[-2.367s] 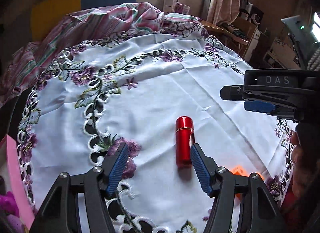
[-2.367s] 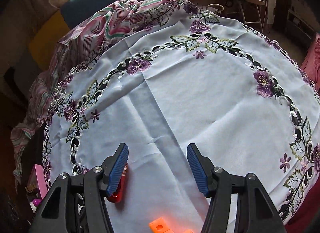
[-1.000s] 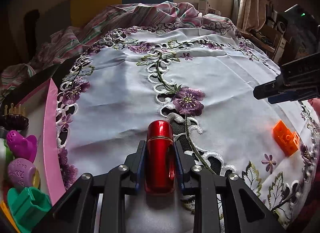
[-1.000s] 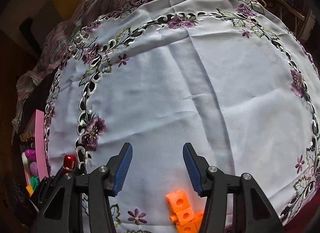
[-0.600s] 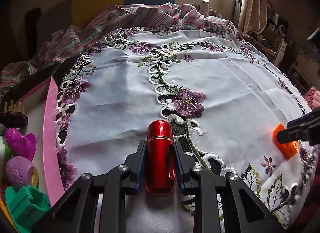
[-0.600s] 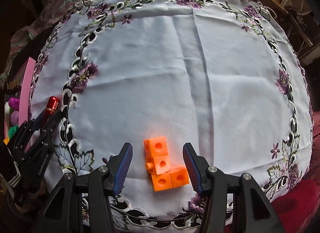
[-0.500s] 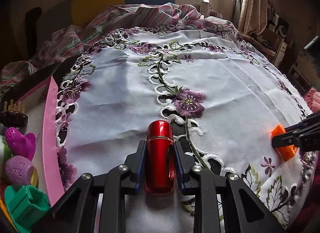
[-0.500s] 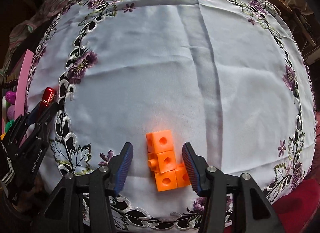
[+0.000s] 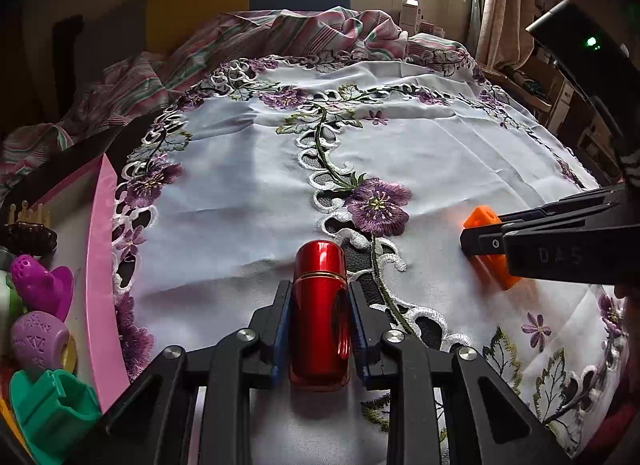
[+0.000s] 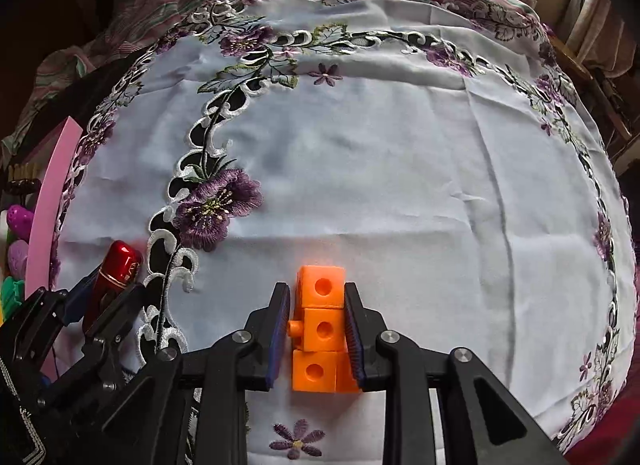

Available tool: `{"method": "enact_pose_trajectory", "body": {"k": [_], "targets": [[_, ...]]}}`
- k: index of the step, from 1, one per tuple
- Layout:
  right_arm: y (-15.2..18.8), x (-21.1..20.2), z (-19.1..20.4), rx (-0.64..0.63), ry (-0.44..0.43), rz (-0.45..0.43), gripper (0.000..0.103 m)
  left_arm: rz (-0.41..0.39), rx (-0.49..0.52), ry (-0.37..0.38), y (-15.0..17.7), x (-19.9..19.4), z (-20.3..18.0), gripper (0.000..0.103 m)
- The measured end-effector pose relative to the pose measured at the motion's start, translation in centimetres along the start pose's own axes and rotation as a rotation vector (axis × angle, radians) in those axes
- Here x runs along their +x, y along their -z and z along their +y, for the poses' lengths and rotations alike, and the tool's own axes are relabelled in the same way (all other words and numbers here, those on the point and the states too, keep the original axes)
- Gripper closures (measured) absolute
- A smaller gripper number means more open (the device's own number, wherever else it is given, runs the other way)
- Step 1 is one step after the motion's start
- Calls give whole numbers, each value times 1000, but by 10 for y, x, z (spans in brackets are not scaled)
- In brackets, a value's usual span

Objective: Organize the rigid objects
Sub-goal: 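Grasp red cylinder with left gripper while right grasps orange block stack, then carry the red cylinder into the tray and open the left gripper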

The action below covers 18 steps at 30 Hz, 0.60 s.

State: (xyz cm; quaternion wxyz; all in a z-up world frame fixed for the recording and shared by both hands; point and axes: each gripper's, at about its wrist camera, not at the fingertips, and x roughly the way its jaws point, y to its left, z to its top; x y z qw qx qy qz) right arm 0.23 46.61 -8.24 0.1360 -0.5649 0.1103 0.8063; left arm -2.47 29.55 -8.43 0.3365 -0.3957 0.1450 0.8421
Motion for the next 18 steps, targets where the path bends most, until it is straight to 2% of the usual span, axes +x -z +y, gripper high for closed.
{"method": "enact_pose_trajectory", "body": {"k": [3, 7, 10, 18], "targets": [[4, 1, 1, -35, -2, -8, 75, 4, -13, 2, -1, -2, 1, 77], [3, 4, -4, -18, -38, -17, 75, 9, -19, -1, -1, -5, 1, 77], [5, 4, 1, -60, -19, -31, 75, 16, -49, 14, -2, -12, 4, 77], [8, 3, 8, -103, 10, -50, 77, -52, -78, 2, -10, -54, 17, 77]]}}
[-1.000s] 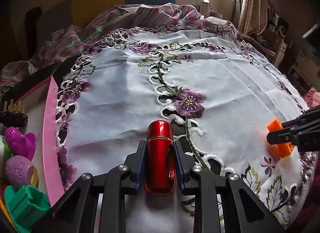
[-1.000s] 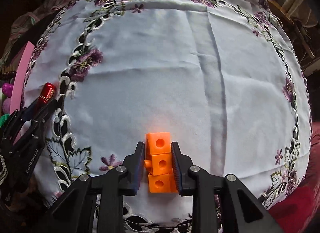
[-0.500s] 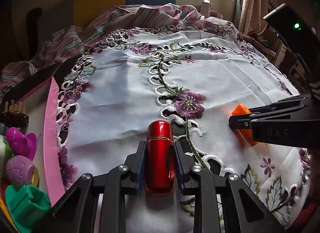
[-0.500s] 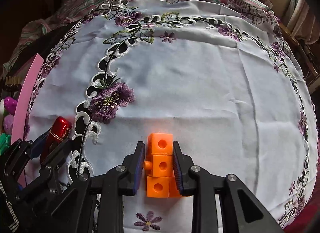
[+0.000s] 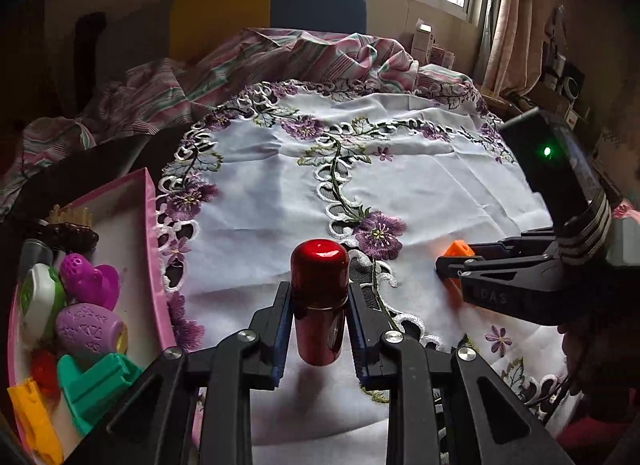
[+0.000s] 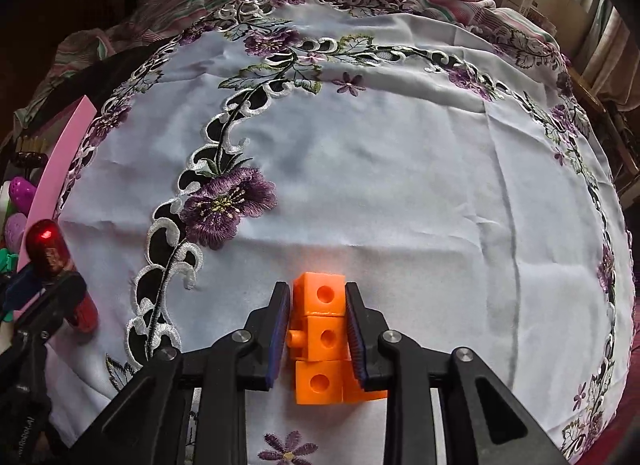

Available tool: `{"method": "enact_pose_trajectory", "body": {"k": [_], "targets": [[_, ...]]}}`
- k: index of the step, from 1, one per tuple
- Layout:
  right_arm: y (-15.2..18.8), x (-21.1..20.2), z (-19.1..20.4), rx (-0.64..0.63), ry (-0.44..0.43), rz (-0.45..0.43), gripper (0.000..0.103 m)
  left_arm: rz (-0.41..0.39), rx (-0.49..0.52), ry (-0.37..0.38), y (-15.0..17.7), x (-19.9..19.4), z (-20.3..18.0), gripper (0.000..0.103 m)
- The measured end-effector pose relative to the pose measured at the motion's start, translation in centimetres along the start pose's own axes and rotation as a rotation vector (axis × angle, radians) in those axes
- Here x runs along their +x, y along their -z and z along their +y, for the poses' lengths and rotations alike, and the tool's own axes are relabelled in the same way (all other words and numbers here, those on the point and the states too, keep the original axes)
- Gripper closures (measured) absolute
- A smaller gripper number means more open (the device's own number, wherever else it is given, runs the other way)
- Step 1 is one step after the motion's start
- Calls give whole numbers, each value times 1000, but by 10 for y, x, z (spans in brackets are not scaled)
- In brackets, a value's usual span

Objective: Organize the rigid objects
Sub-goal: 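Carry the red cylinder into the tray and open the left gripper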

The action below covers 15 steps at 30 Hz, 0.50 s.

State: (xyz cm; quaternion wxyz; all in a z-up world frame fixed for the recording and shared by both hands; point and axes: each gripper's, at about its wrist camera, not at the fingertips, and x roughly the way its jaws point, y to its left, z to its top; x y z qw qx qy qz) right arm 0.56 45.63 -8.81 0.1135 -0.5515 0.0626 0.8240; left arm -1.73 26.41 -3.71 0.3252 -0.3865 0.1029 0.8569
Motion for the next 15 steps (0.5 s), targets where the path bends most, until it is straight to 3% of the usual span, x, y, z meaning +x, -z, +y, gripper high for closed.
{"method": "enact_pose_trajectory", "body": {"k": [15], "targets": [[4, -3, 7, -57, 45, -34, 77, -68, -73, -41, -4, -49, 34, 77]]}}
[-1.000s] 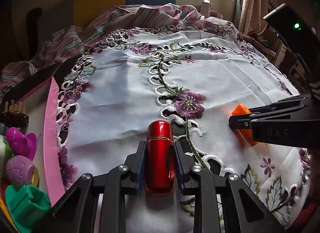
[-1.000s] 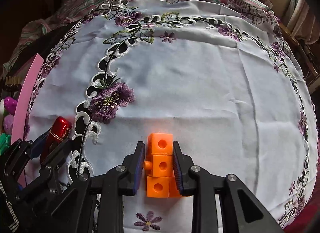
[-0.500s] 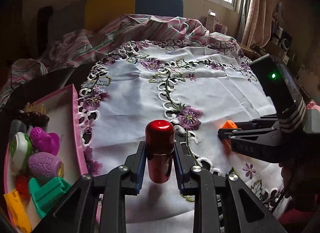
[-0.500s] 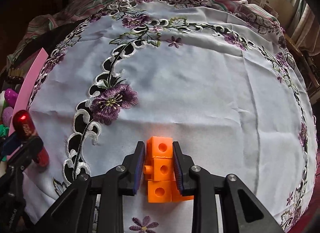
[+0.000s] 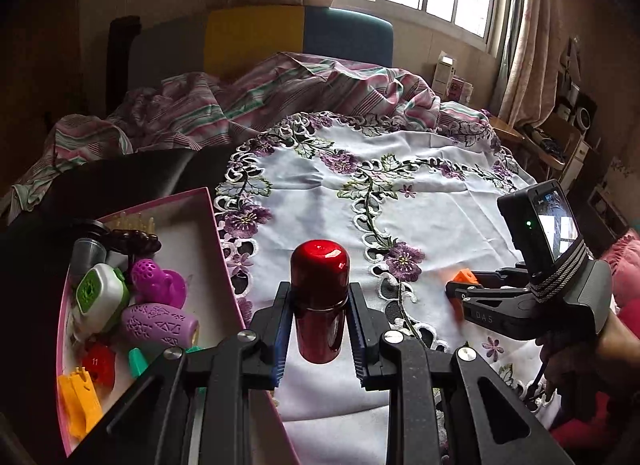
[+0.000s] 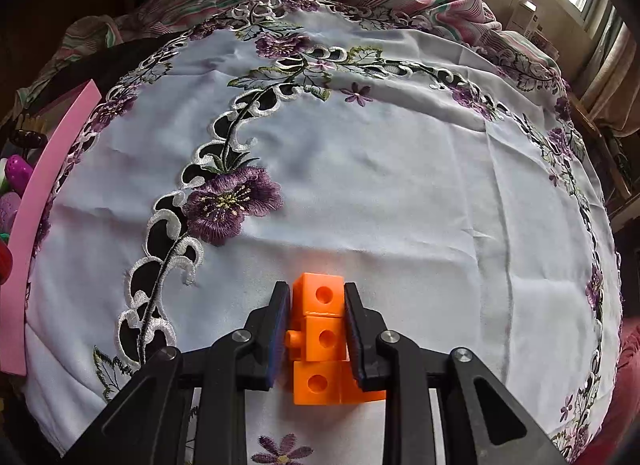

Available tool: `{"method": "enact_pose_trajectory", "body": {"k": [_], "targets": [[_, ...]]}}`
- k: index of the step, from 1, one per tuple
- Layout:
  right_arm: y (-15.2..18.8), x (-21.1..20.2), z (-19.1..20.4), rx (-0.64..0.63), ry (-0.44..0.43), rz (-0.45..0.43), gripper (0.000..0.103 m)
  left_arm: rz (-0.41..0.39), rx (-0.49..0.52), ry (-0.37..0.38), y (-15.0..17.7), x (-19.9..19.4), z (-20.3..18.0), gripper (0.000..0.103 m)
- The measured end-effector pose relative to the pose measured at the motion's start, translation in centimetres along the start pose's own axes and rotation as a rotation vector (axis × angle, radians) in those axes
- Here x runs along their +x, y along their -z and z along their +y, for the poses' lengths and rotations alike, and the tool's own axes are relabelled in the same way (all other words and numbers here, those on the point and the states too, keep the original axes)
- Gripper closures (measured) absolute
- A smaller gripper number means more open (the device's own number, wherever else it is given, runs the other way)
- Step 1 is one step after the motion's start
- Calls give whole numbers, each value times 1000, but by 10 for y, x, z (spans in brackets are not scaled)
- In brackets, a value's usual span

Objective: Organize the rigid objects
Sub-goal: 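Carry the red cylinder into the tray and open the left gripper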

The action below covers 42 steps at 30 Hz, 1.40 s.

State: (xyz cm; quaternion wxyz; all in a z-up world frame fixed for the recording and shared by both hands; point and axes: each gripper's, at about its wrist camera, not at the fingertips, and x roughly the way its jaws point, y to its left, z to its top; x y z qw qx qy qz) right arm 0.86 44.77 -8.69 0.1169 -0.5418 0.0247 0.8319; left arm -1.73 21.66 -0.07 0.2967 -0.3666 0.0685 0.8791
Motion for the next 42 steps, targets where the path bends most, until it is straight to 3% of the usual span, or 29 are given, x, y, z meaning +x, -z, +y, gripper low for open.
{"method": "enact_pose_trajectory", "body": {"k": [16, 22, 29, 33, 37, 42], "targets": [[-1, -2, 5, -31, 28, -9, 77, -6, -85, -19, 9, -24, 41, 77], [-2, -2, 5, -31, 28, -9, 77, -20, -202, -54, 20, -53, 99, 77], [-3, -2, 6, -30, 29, -7, 78, 34, -332, -92, 59, -73, 158, 77], [-3, -3, 6, -30, 30, -7, 78, 71, -368, -77, 75, -69, 162, 77], [-3, -3, 7, -31, 34, -6, 78, 83, -409, -8, 72, -58, 157, 77], [-4, -3, 7, -29, 32, -5, 78, 130, -388, -10, 68, -38, 149, 76]]}}
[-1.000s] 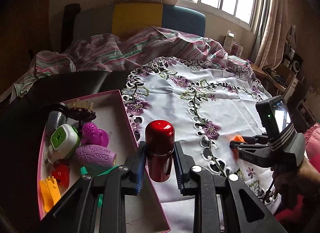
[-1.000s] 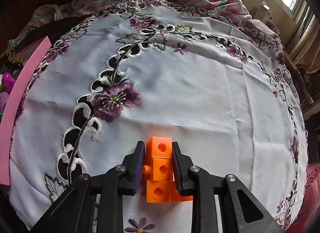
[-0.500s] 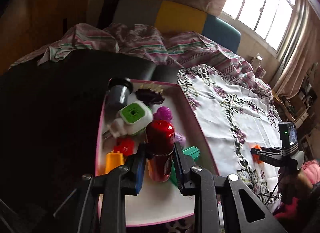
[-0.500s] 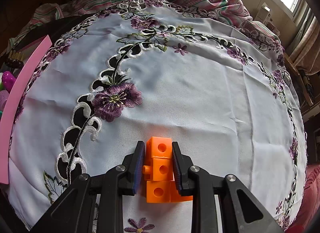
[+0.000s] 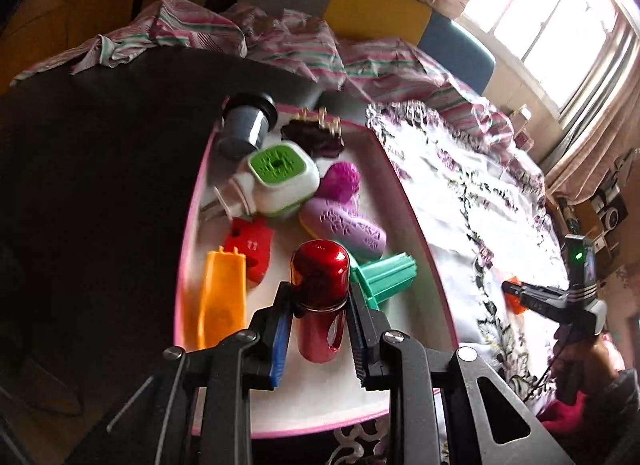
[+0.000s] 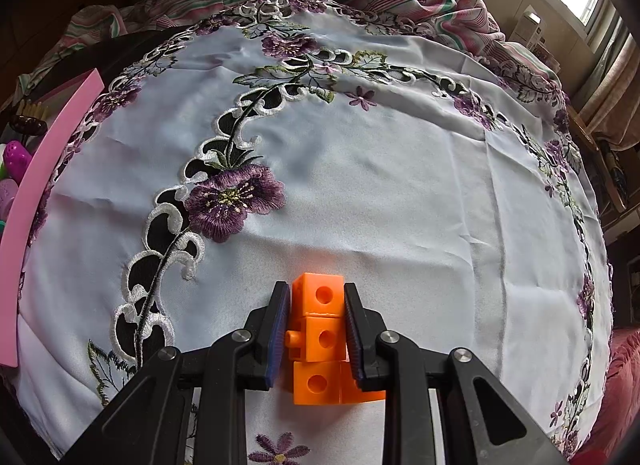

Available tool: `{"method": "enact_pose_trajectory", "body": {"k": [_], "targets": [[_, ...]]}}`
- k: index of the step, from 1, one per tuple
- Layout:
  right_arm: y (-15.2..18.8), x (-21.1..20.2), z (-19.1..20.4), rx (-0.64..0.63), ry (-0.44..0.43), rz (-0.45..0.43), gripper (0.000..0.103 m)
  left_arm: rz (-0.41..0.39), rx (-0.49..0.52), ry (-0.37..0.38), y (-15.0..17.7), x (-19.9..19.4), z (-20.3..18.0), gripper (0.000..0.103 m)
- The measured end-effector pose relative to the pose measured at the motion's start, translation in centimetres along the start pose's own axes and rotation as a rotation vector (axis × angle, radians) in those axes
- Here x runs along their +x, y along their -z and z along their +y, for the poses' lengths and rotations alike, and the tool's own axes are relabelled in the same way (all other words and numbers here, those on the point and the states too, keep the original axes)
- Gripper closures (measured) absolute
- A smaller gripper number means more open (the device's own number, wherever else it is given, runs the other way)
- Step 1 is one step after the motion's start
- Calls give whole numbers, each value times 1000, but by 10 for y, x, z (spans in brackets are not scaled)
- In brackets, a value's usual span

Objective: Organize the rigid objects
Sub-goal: 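Carry the red cylinder into the tray and open the left gripper, then carry the orange block stack into the tray and open the right gripper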

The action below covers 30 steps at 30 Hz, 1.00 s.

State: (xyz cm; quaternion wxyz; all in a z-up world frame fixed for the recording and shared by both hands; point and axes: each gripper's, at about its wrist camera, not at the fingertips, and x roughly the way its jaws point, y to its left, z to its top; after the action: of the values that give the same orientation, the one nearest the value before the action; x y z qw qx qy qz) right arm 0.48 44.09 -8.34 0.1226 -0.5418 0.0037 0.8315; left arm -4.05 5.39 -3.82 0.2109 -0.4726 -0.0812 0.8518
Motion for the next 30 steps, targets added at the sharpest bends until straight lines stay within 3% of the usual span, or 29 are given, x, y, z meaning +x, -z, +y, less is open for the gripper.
{"method": "enact_pose_trajectory", "body": {"k": [4, 12, 21, 30], "targets": [[0, 0, 0, 1, 0, 1, 78, 25, -9, -26, 1, 8, 4, 72], [0, 0, 0, 0, 3, 1, 77, -49, 22, -69, 0, -7, 5, 62], [1, -3, 4, -17, 30, 1, 77, -105, 49, -192, -7, -26, 7, 60], [0, -3, 9, -34, 57, -3, 77, -239, 47, -335, -12, -59, 20, 55]]}}
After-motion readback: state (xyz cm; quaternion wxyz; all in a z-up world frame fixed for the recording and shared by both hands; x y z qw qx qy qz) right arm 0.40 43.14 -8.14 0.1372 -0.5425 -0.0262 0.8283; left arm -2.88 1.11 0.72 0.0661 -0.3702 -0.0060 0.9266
